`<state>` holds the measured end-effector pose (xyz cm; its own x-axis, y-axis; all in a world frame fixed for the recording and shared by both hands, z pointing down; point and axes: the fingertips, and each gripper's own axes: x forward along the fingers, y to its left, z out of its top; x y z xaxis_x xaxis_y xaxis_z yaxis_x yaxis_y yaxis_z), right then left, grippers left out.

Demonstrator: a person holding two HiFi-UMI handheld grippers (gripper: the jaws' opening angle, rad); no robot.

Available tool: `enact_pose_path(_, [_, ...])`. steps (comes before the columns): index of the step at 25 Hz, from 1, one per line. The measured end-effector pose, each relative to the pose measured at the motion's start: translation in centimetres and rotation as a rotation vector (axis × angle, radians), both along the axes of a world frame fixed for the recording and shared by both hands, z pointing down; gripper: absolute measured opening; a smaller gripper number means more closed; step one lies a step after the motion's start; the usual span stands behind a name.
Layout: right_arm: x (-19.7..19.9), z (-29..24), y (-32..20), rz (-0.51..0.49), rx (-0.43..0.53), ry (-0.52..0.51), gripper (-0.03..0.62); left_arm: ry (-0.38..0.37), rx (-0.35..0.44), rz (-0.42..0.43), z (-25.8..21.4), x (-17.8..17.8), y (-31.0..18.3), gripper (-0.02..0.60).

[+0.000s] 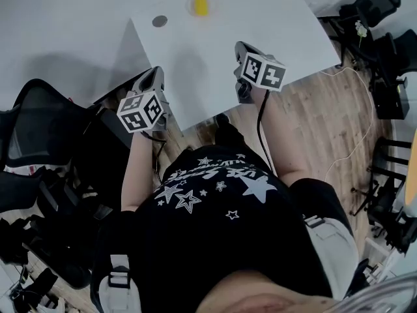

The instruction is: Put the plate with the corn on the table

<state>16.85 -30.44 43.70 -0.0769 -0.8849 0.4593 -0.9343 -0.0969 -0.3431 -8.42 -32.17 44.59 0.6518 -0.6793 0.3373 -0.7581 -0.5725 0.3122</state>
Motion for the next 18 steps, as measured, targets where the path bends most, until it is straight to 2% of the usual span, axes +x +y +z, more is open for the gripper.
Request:
enact_pose_path(7, [-5.0,0.8,6.4,0.039,0.036,-0.092,0.006,0.008,-0.016,0.097,0.9,-3.5,4.4,0.006])
enact_pose_path(12, [-9.7,2.3,10.8,0.055,-0.001,-0.126,0.005,0.012,-0.007,0.160,1.1,-6.9,7.2,0.006])
enact_pose_path(18, [-10.6,2.3,13.5,0.017,-0.035,-0.111,0.005,0.018,-0.021,0.194,1.2,-7.2,8.4,0.006])
